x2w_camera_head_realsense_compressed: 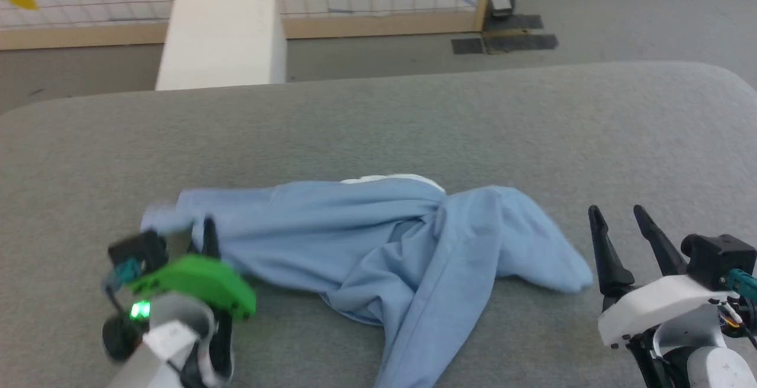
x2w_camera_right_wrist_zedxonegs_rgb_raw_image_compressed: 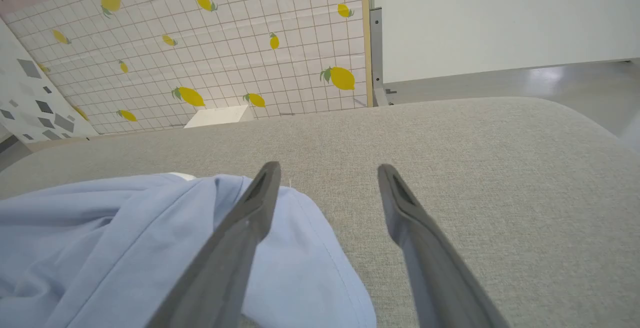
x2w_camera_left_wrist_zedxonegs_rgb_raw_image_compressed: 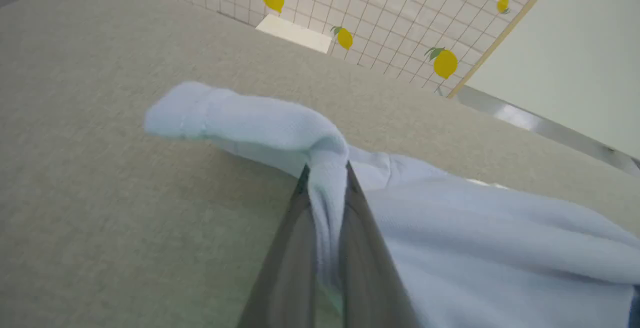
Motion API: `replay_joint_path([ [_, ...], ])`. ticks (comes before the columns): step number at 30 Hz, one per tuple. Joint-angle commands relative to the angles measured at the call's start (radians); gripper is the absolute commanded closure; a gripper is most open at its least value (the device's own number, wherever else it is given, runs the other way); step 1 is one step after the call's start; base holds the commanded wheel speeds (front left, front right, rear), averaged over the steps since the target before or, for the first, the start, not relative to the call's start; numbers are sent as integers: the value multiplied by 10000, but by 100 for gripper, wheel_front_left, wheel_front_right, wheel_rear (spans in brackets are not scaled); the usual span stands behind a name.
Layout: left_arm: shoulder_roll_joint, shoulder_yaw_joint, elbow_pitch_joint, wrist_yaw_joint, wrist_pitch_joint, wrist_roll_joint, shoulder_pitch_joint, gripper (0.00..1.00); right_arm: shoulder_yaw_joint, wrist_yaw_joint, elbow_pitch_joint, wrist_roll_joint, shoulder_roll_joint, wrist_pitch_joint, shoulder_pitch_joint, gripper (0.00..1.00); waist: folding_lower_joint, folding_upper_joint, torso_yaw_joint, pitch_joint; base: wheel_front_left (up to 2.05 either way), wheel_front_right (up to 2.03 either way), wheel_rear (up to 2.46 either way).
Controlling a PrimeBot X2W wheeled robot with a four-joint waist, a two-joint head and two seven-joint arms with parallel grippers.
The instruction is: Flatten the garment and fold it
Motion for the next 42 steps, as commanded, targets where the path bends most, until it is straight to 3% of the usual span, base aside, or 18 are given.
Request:
replay_joint_path([
  [1,206,44,-242,246,123,-135,578,100,-37,-15,-47,-13,3,104,184,0,0,0,933,-503,0,0,0],
  [3,289,95,-533,518,507,-496,1356,100,-135,-15,-39,1,3,295,256,0,0,0,1150,-504,0,0,0],
  [4,318,65,-593,618,787,-673,1655,80,-166,-15,-7,16,3,429,284,0,0,0,1223,-496,0,0,0],
  [5,363,-53,-712,616,1115,-823,1927,23,-201,-15,40,28,3,616,318,0,0,0,1313,-480,0,0,0],
  [6,331,-15,-832,596,1218,-994,2089,0,-229,-15,79,54,3,762,342,0,0,0,1377,-467,0,0,0],
  [10,324,-36,-1145,462,1332,-1218,2469,0,-287,-15,147,123,3,1235,381,0,0,0,1587,-441,0,0,0],
  [12,306,85,-1275,423,843,-1042,2450,0,-223,-15,133,125,3,1361,337,0,0,0,1669,-437,0,0,0],
  [18,149,639,-1567,273,-305,515,2033,0,602,-15,170,423,3,1927,-553,0,0,0,1861,-396,0,0,0],
  [22,-446,1615,-2098,129,-336,2015,1988,0,1195,-15,787,676,3,2946,-1607,0,0,0,1988,-255,0,0,0],
  [30,-1736,2575,-1941,-865,-340,3646,2249,0,1542,-15,3144,607,3,5710,-3428,0,0,0,2513,48,0,0,0],
  [31,-1870,2652,-1846,-997,-341,3745,2265,0,1505,-15,3398,619,3,5953,-3573,33,0,0,2585,65,0,0,0],
  [33,-2071,2776,-1676,-1221,-341,3918,2262,0,1553,-15,3682,577,3,6163,-3812,83,0,0,2700,91,0,0,0],
  [34,-2151,2840,-1609,-1304,-341,3988,2258,0,1564,-15,3749,669,3,6123,-3918,100,0,0,2734,96,0,0,0],
  [42,-2596,3397,-1140,-1780,-342,4400,2138,0,1807,-15,3518,746,3,3815,-5120,100,0,0,2687,48,0,0,0],
])
